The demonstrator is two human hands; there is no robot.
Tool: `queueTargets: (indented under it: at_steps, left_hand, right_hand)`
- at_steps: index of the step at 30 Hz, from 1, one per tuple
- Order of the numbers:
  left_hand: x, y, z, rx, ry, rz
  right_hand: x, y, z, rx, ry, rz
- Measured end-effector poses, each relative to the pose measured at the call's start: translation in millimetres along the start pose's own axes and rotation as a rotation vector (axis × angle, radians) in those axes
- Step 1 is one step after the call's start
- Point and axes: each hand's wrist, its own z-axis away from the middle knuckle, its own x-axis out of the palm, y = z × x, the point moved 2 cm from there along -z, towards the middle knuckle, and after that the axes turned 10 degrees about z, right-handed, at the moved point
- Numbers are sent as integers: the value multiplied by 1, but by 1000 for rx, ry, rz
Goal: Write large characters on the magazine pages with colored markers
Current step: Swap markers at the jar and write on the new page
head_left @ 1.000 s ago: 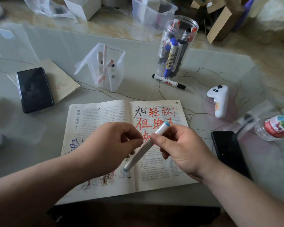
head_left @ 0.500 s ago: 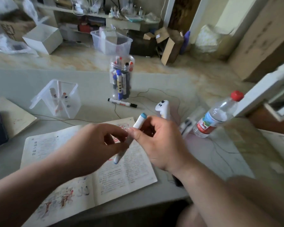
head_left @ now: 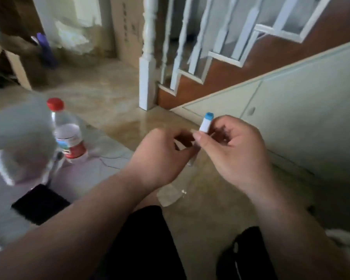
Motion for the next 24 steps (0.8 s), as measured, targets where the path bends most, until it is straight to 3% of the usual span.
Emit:
queueTargets:
  at_steps: [3,10,24]
  left_hand:
    - [68,4,-3,-6,-131,69]
    - [163,-2,36,-132,-386,82]
    - [215,20,63,-75,-605,8]
  right_hand:
    - [-42,55,25,134,89,83]
    - [-108,132,109,333,112,337]
    - [-143,189,179,676,-2,492]
